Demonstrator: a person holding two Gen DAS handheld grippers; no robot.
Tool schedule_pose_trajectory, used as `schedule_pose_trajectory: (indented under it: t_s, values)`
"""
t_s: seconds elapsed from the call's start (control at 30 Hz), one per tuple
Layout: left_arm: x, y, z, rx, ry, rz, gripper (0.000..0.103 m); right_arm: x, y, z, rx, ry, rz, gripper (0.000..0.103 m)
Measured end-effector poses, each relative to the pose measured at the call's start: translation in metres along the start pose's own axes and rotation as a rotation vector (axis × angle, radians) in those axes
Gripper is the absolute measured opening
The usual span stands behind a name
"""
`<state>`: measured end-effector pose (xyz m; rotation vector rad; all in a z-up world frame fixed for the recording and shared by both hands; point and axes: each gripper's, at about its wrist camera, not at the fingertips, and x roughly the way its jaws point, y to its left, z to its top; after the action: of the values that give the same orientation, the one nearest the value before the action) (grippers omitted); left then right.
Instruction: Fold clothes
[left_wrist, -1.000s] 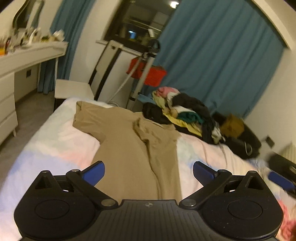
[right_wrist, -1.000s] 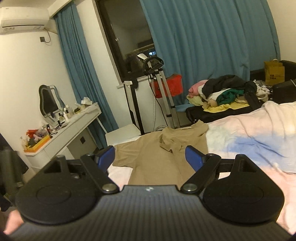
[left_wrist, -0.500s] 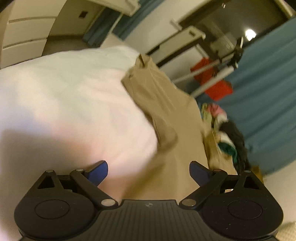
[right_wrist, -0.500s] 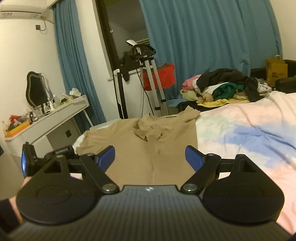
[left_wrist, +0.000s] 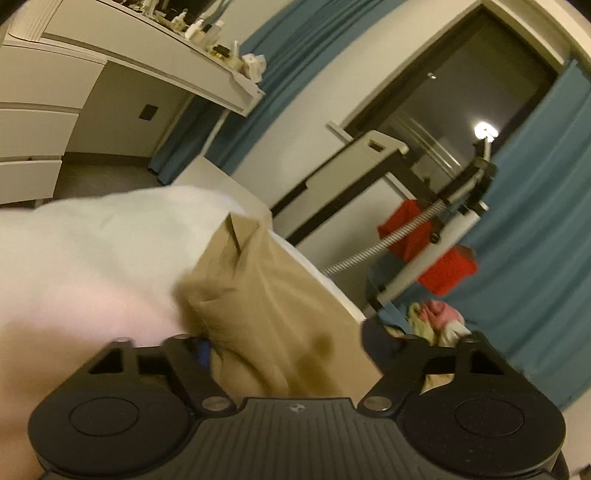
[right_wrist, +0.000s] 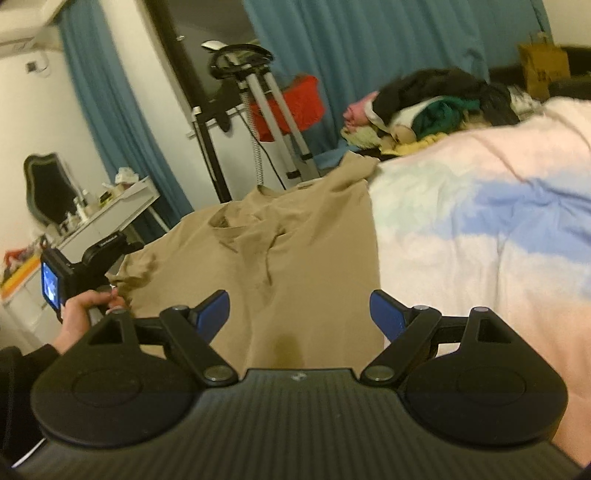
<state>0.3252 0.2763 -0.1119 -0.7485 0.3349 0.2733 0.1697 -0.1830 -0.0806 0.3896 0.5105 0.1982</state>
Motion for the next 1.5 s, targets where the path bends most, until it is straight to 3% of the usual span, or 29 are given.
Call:
schedule_pose_trajectory:
  t_s: [0.07, 0.13, 0.17, 0.4, 0.6, 0.83, 1.0, 1.07, 1.17, 1.27, 1.33, 1.5]
  values:
    - [0.016, -0.005, 0.009, 0.033, 0.002, 0.033, 0.047, 0.006, -0.008, 0.003, 0.021, 0.002, -0.004, 0.084]
    - [0.028, -0.015, 0.017, 0.086, 0.012, 0.047, 0.015, 0.008, -0.012, 0.006, 0.037, 0.000, -0.007, 0.084]
    - [0.031, -0.021, 0.021, 0.121, 0.015, 0.055, 0.006, 0.008, -0.014, 0.007, 0.045, -0.004, -0.006, 0.084]
    - [0.002, -0.117, 0.019, 0.469, 0.000, 0.086, 0.001, -0.001, -0.021, 0.015, 0.072, -0.026, -0.007, 0.084]
    - [-0.029, -0.233, -0.021, 0.771, -0.014, 0.023, 0.001, -0.019, -0.021, 0.016, 0.066, -0.031, -0.025, 0.084]
    - [-0.032, -0.334, -0.133, 0.987, 0.079, -0.052, 0.001, -0.038, -0.034, 0.015, 0.093, -0.019, -0.054, 0.084]
    - [-0.003, -0.353, -0.214, 1.022, 0.145, -0.065, 0.001, -0.039, -0.056, 0.017, 0.145, -0.028, -0.080, 0.084]
    - [0.013, -0.350, -0.237, 1.019, 0.178, -0.047, 0.002, -0.036, -0.064, 0.016, 0.162, -0.021, -0.080, 0.084]
    - [0.031, -0.337, -0.253, 1.015, 0.229, -0.059, 0.019, -0.027, -0.071, 0.014, 0.175, -0.010, -0.075, 0.084]
    - [0.036, -0.326, -0.250, 0.998, 0.251, -0.080, 0.045, -0.018, -0.074, 0.013, 0.181, -0.007, -0.066, 0.084]
    - [0.012, -0.315, -0.238, 0.980, 0.245, -0.086, 0.058, -0.013, -0.077, 0.013, 0.186, -0.002, -0.058, 0.084]
    - [-0.071, -0.282, -0.203, 0.943, 0.217, -0.097, 0.070, -0.008, -0.075, 0.014, 0.189, -0.015, -0.038, 0.084]
